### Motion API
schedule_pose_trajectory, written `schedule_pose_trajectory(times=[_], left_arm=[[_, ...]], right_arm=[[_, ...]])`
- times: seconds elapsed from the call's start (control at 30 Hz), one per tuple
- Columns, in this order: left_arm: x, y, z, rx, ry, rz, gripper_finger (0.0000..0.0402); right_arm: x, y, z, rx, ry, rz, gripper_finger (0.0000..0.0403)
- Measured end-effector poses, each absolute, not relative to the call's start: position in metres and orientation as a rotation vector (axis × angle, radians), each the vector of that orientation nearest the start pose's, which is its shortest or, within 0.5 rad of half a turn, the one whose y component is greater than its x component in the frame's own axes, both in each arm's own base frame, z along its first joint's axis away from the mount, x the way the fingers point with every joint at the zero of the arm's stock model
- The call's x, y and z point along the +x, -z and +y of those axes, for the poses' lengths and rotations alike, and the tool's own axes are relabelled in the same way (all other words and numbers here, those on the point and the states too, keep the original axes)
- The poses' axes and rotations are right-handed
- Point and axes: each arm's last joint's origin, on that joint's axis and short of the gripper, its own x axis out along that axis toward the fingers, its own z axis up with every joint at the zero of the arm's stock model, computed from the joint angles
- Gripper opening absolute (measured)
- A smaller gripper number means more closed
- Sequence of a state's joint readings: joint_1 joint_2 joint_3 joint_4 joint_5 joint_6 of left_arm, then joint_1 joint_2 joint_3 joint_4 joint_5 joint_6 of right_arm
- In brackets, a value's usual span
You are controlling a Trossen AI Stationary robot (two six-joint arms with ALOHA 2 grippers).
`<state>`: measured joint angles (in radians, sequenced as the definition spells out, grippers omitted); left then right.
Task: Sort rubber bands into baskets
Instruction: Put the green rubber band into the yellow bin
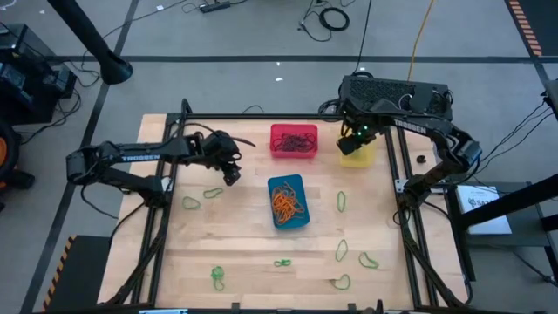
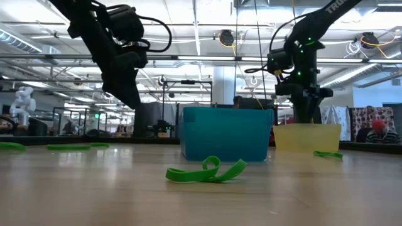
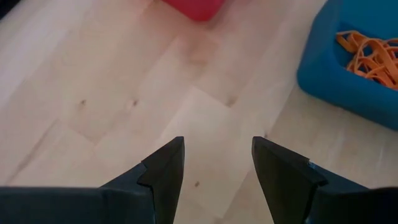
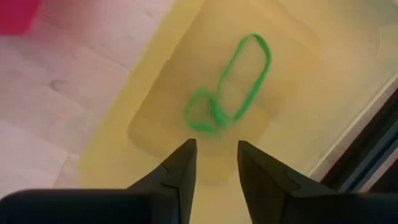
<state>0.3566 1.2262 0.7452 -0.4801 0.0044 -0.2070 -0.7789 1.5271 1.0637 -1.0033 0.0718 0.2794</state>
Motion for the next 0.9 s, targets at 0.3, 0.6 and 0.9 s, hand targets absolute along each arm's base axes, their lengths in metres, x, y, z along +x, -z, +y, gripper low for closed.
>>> schedule_pose_trajectory(times=[0.3,0.6,0.9], left_arm=[[0.22,-0.212,0.071,-0.341,-0.383,0.923,0.0196],[0.221,-0.212,0.068,-0.328,-0.366,0.927,0.0196],[0.219,-0.21,0.062,-0.293,-0.331,0.978,0.0196]], right_arm=[[0.196,-0.216,-0.178,0.939,0.729,1.254,0.014],[0.26,-0.254,-0.138,0.815,0.478,1.063,0.0146],[0.334,-0.278,-0.04,0.384,0.045,0.714,0.0146]])
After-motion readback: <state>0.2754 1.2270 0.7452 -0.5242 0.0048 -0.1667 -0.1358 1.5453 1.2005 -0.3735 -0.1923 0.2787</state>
